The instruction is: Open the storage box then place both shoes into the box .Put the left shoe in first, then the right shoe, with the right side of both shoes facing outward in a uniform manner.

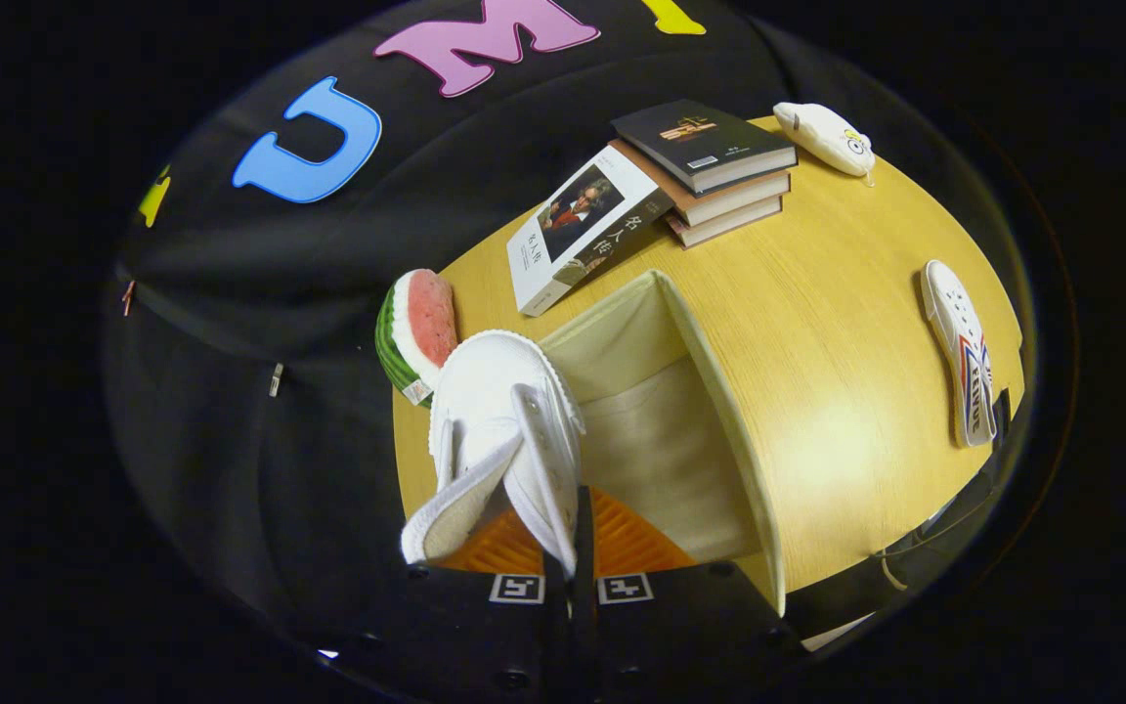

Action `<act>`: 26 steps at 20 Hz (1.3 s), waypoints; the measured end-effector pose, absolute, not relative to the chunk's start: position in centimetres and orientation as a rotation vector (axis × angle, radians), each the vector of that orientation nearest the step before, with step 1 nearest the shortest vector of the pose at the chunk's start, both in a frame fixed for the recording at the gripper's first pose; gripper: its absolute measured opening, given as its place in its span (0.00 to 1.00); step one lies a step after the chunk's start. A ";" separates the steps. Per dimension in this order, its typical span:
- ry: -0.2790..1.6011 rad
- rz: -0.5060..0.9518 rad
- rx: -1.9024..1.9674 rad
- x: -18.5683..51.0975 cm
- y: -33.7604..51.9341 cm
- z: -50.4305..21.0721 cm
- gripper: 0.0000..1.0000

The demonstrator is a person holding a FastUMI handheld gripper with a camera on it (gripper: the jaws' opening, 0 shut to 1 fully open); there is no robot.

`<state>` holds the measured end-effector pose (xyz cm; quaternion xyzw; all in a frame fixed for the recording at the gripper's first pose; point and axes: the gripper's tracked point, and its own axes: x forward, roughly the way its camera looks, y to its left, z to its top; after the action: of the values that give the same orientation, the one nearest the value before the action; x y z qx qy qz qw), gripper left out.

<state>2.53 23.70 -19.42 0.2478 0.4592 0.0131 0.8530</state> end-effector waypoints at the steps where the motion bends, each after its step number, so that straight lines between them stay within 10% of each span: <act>1: 0.971 0.026 0.516 2.6 23.9 -19.9 0.05; 11: 1.026 0.045 0.454 3.0 25.3 -23.1 0.18; 13: 1.012 0.124 0.506 3.0 27.4 -22.1 0.36; 16: 0.984 0.236 0.502 3.0 28.7 -19.8 0.99; 26: 0.802 0.213 0.269 -0.2 15.7 -12.9 0.99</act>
<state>-0.15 15.69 -12.93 0.1303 0.3882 0.1032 0.9065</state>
